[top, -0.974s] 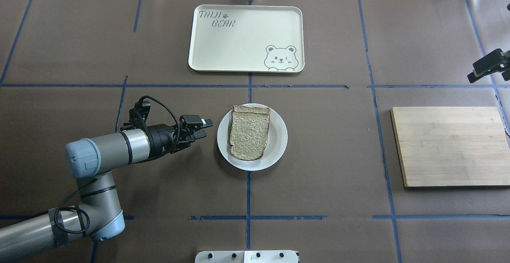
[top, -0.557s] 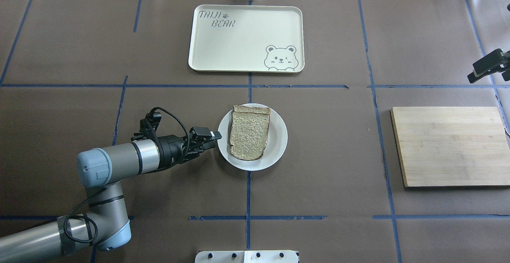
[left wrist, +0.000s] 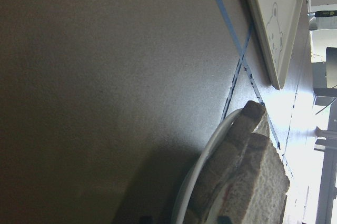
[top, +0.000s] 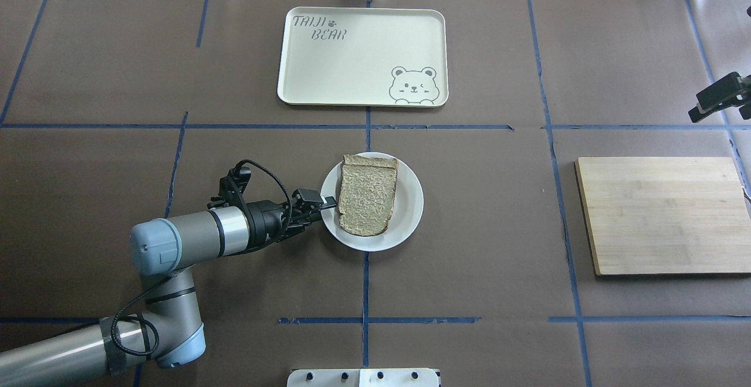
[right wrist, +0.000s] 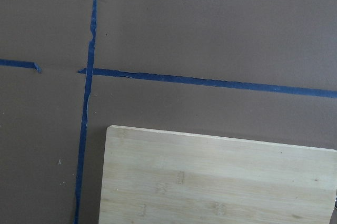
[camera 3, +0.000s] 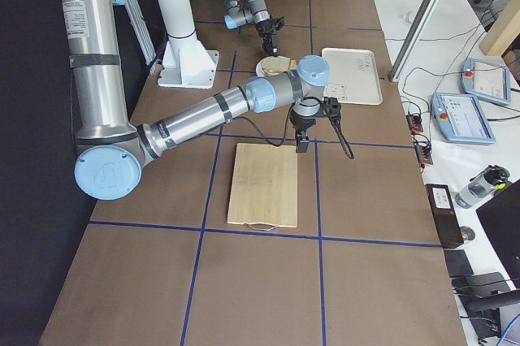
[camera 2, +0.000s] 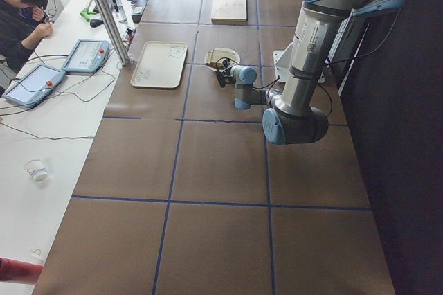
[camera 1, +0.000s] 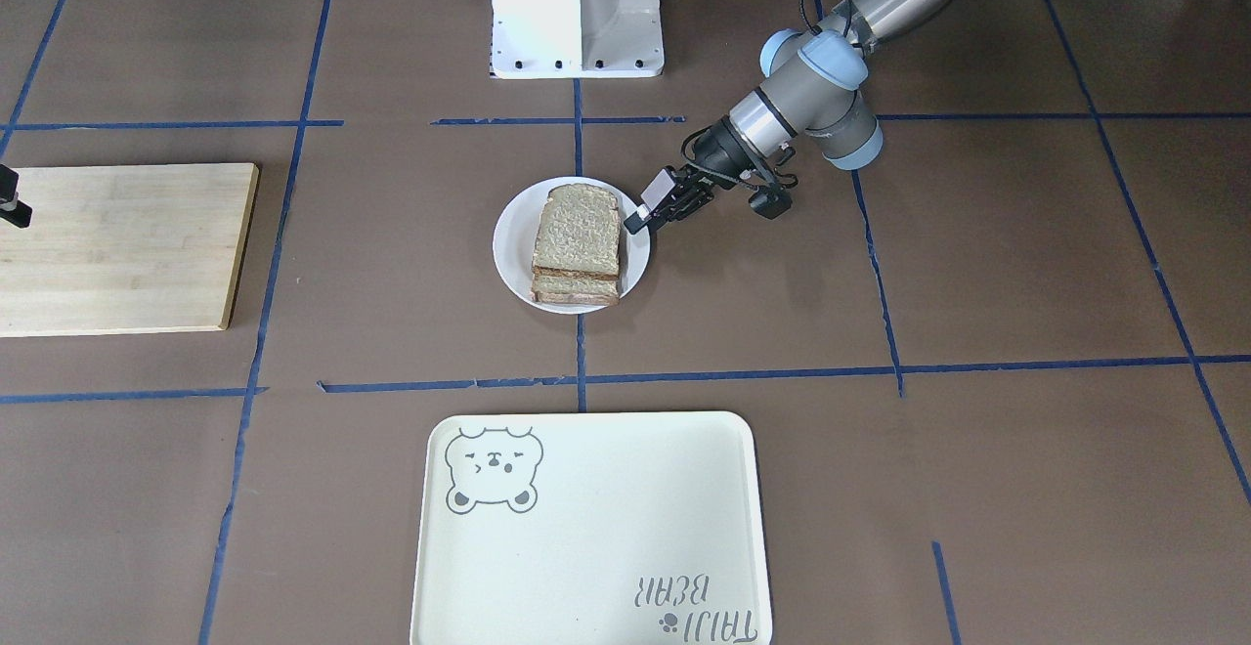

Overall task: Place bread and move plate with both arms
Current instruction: 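Move the left gripper to the plate rim nearest it and grip the rim, then slide the plate with the left gripper onto the bear tray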

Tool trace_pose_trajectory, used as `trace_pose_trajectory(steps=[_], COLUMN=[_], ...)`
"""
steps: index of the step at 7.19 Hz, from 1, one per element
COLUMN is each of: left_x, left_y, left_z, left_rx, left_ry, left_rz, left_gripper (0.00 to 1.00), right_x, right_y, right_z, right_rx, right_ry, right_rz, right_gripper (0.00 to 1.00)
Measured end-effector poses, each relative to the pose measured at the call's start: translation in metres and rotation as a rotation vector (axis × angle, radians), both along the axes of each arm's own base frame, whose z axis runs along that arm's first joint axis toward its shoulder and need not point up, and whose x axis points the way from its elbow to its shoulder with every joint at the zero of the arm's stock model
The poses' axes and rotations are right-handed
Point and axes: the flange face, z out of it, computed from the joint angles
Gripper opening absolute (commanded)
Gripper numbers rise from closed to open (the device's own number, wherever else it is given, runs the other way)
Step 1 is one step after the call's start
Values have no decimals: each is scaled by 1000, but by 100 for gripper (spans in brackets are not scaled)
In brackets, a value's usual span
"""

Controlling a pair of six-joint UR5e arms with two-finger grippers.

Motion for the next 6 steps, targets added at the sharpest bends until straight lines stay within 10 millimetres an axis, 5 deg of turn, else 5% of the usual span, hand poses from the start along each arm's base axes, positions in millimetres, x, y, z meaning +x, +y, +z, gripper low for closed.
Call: trace_pose_trajectory(steps=[4, 6], left_x=[21, 25], left_y=[-2, 1], left_z=[-10, -10], left_rx=[-1, -2], left_ry=[1, 0], left_rz=[8, 16], left_gripper=[30, 7], right_x=[0, 0], right_y=[0, 1], right_z=[-1, 0], right_rx=[0, -2], right_ry=[-1, 0], right_rz=[0, 0], right_gripper=[100, 100])
